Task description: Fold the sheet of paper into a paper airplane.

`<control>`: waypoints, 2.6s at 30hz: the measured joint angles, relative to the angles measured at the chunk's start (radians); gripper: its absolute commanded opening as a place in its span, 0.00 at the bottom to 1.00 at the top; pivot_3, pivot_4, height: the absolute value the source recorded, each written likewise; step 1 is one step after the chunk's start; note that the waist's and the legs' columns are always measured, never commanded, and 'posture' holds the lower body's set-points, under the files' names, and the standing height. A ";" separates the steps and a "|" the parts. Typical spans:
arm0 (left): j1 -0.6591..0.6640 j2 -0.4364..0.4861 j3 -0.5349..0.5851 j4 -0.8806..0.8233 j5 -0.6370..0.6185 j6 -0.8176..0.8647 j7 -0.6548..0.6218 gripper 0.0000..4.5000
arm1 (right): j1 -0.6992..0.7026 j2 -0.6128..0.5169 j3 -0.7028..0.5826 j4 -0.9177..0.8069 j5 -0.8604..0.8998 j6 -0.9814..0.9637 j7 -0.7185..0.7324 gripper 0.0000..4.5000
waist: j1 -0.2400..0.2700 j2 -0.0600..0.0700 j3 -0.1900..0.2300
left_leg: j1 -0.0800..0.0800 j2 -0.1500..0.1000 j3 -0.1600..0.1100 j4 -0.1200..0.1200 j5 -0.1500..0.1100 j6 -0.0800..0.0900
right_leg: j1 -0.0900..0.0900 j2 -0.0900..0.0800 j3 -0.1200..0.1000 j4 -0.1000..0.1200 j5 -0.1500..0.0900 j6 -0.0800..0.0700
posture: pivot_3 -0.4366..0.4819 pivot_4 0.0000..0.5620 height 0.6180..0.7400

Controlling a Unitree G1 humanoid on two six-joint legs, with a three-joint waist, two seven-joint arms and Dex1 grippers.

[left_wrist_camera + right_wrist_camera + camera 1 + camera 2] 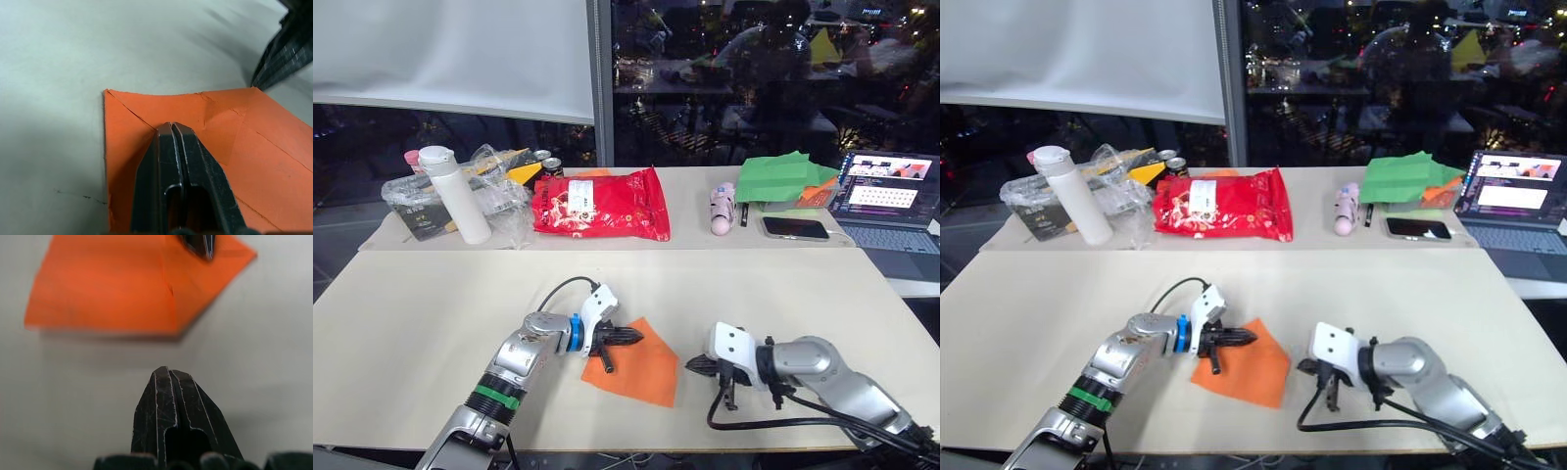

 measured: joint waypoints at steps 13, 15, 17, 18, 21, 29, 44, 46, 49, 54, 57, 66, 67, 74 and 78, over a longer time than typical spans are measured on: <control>-0.001 0.006 0.006 -0.004 0.000 0.000 0.000 0.00 | -0.034 0.139 -0.039 0.064 0.021 -0.011 -0.009 0.01 | 0.000 0.003 -0.002 | 0.000 0.000 0.000 0.000 0.000 0.000 | 0.001 0.000 0.000 0.001 0.000 0.000 | 0.48 0.27 0.77; -0.001 0.016 0.005 -0.010 0.000 0.001 0.000 0.00 | -0.063 0.155 -0.039 0.077 0.025 -0.008 -0.008 0.01 | -0.003 0.003 -0.002 | 0.000 0.000 0.000 0.000 0.000 0.000 | 0.001 0.000 0.000 0.001 0.000 0.000 | 0.48 0.27 0.77; 0.000 0.029 0.004 -0.022 0.000 0.010 -0.001 0.00 | -0.092 0.171 -0.040 0.098 0.027 -0.007 -0.005 0.01 | -0.003 0.004 -0.002 | 0.001 0.000 0.000 0.000 0.000 0.000 | 0.000 0.001 0.000 0.002 0.000 0.000 | 0.48 0.27 0.77; -0.001 0.040 0.004 -0.030 0.000 0.017 -0.004 0.00 | -0.109 0.183 -0.041 0.116 0.029 -0.007 -0.002 0.01 | -0.002 0.004 -0.002 | 0.001 0.000 0.000 0.000 0.000 0.000 | 0.001 0.001 0.000 0.002 0.000 0.000 | 0.48 0.27 0.77; -0.004 0.068 0.005 -0.039 0.000 0.022 -0.010 0.00 | -0.138 0.216 -0.040 0.148 0.030 -0.007 0.001 0.01 | -0.001 0.004 -0.002 | 0.000 0.000 0.000 0.000 0.000 0.000 | 0.000 0.001 0.000 0.002 0.000 0.000 | 0.48 0.27 0.77; 0.007 0.091 0.013 -0.061 0.001 0.030 0.002 0.00 | -0.242 0.314 -0.013 0.254 0.000 -0.037 0.001 0.01 | -0.001 0.004 -0.003 | 0.001 0.000 0.000 0.000 0.000 0.000 | 0.000 0.001 0.000 0.003 0.000 0.000 | 0.48 0.27 0.77; 0.056 0.177 0.082 -0.122 0.000 0.062 0.036 0.00 | -0.289 0.404 0.049 0.437 -0.089 -0.096 0.006 0.01 | -0.005 0.005 -0.003 | 0.003 0.001 -0.001 0.000 0.000 0.000 | 0.000 0.002 0.000 0.005 0.000 0.000 | 0.48 0.27 0.77; 0.019 0.199 0.132 -0.040 0.014 0.031 0.068 0.00 | -0.298 0.413 0.053 0.459 -0.103 -0.120 0.007 0.01 | -0.004 0.003 -0.002 | 0.003 0.001 -0.001 0.000 0.000 0.000 | -0.001 0.002 0.000 0.006 0.000 0.000 | 0.48 0.27 0.77; -0.038 0.236 0.193 0.013 0.016 0.007 0.069 0.00 | -0.305 0.418 0.055 0.476 -0.117 -0.139 0.007 0.01 | -0.002 0.002 -0.001 | 0.002 0.001 -0.001 0.000 0.000 0.000 | -0.001 0.002 0.000 0.005 0.000 0.000 | 0.48 0.27 0.77; -0.067 0.221 0.175 -0.023 0.011 -0.001 0.005 0.00 | -0.305 0.436 0.051 0.490 -0.123 -0.153 -0.006 0.01 | 0.002 0.002 -0.001 | 0.002 0.001 -0.001 0.000 0.000 0.000 | 0.000 0.002 0.000 0.005 0.000 0.000 | 0.48 0.27 0.77; -0.065 0.175 0.134 -0.052 -0.010 0.010 -0.028 0.00 | -0.300 0.436 0.050 0.488 -0.123 -0.154 -0.013 0.01 | 0.002 0.002 -0.001 | 0.002 0.001 -0.001 0.000 0.000 0.000 | 0.000 0.002 0.000 0.005 0.000 0.000 | 0.48 0.27 0.77; 0.028 0.154 0.039 -0.109 -0.012 0.038 -0.074 0.00 | -0.277 0.431 0.013 0.480 -0.122 -0.148 -0.059 0.01 | -0.001 0.003 -0.002 | 0.002 0.001 -0.001 0.000 0.000 0.000 | 0.000 0.002 0.000 0.006 0.000 0.000 | 0.48 0.27 0.77; 0.038 0.152 0.030 -0.097 0.006 0.015 -0.065 0.00 | -0.276 0.431 0.008 0.480 -0.119 -0.147 -0.064 0.01 | 0.000 0.003 -0.002 | 0.002 0.001 -0.001 0.000 0.000 0.000 | 0.001 0.002 0.000 0.005 0.000 0.000 | 0.48 0.27 0.77; 0.067 0.109 0.028 -0.084 0.029 -0.068 -0.005 0.00 | -0.274 0.441 -0.020 0.529 -0.115 -0.178 -0.083 0.01 | 0.006 0.004 -0.003 | 0.005 0.001 -0.001 0.002 0.000 0.000 | 0.005 0.001 0.000 0.005 0.000 0.000 | 0.48 0.27 0.77; 0.069 0.109 0.028 -0.086 0.029 -0.069 -0.003 0.00 | -0.297 0.443 -0.048 0.595 -0.115 -0.218 -0.100 0.01 | 0.006 0.005 -0.003 | 0.006 0.001 -0.001 0.002 0.000 0.000 | 0.006 0.001 0.000 0.005 0.000 0.000 | 0.48 0.27 0.77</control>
